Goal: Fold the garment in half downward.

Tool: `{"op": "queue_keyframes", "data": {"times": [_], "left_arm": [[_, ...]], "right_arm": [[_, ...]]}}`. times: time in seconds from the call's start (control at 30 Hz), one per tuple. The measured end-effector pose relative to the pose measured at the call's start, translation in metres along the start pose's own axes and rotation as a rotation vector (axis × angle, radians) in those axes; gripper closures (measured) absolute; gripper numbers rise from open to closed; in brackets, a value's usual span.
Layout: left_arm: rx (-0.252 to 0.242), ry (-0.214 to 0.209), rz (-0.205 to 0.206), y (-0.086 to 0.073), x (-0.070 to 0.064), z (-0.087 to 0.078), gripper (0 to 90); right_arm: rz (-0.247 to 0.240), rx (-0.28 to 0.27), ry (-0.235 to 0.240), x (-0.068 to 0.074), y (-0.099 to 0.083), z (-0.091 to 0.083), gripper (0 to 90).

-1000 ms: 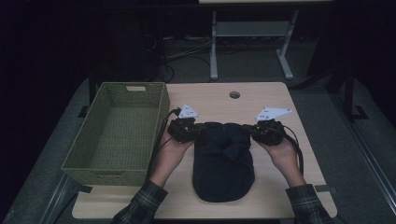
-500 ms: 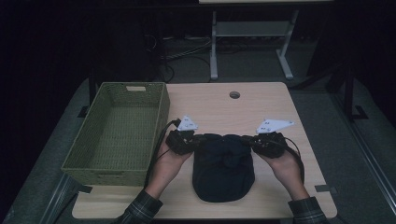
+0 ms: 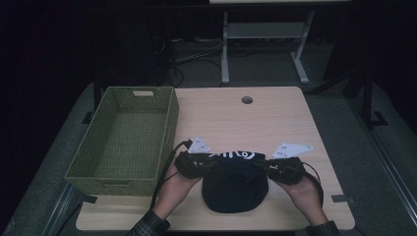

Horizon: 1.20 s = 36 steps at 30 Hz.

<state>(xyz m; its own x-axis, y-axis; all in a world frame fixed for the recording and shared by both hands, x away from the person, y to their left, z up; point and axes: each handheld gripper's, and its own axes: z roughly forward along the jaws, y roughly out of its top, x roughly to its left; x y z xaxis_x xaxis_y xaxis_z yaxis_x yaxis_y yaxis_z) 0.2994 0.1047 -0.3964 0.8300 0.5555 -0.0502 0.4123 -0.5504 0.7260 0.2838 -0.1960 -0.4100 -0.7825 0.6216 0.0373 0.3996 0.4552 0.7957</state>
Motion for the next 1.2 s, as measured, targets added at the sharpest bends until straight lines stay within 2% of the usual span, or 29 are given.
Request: {"op": "queue_keyframes", "data": {"times": [0.27,0.3,0.5,0.6,0.63,0.7,0.8,0.87,0.93,1.0,1.03,1.07,1.1,1.2], "left_arm": [[0.011,-0.027,-0.024,-0.016,-0.006,-0.002,71.9],[0.031,-0.053,-0.031,-0.023,-0.01,-0.002,70.5],[0.041,-0.072,-0.035,-0.032,-0.015,-0.002,67.7],[0.036,-0.08,-0.04,-0.033,-0.017,-0.004,65.3],[0.027,-0.082,-0.039,-0.033,-0.019,-0.008,64.3],[0.021,-0.087,-0.049,-0.033,-0.019,-0.01,64.2],[0.008,-0.091,-0.051,-0.033,-0.019,-0.018,63.7],[-0.022,-0.087,-0.057,-0.031,-0.019,-0.029,63.8],[-0.036,-0.083,-0.058,-0.029,-0.019,-0.034,65.2],[-0.051,-0.076,-0.058,-0.027,-0.018,-0.04,66.4],[-0.06,-0.076,-0.056,-0.025,-0.017,-0.043,71.1],[-0.066,-0.074,-0.056,-0.023,-0.016,-0.045,71.1],[-0.072,-0.07,-0.056,-0.021,-0.016,-0.046,77.6],[-0.075,-0.06,-0.045,-0.014,-0.012,-0.045,85.0]], "right_arm": [[0.029,-0.011,0.036,0.01,-0.015,-0.004,75.5],[0.037,-0.012,0.046,0.013,-0.02,-0.006,74.9],[0.039,-0.018,0.067,0.02,-0.03,-0.012,70.5],[0.044,-0.019,0.075,0.022,-0.032,-0.014,68.4],[0.05,-0.036,0.086,0.024,-0.032,-0.018,65.0],[0.054,-0.045,0.084,0.024,-0.032,-0.021,64.0],[0.05,-0.071,0.073,0.026,-0.03,-0.033,62.7],[0.049,-0.098,0.069,0.026,-0.027,-0.041,62.8],[0.041,-0.126,0.065,0.027,-0.023,-0.049,64.0],[0.04,-0.132,0.062,0.027,-0.022,-0.052,64.6],[0.033,-0.139,0.053,0.026,-0.018,-0.056,68.2],[0.033,-0.139,0.053,0.026,-0.018,-0.056,68.2],[0.03,-0.134,0.045,0.023,-0.015,-0.056,73.1],[0.028,-0.116,0.041,0.015,-0.011,-0.047,81.0]]}}
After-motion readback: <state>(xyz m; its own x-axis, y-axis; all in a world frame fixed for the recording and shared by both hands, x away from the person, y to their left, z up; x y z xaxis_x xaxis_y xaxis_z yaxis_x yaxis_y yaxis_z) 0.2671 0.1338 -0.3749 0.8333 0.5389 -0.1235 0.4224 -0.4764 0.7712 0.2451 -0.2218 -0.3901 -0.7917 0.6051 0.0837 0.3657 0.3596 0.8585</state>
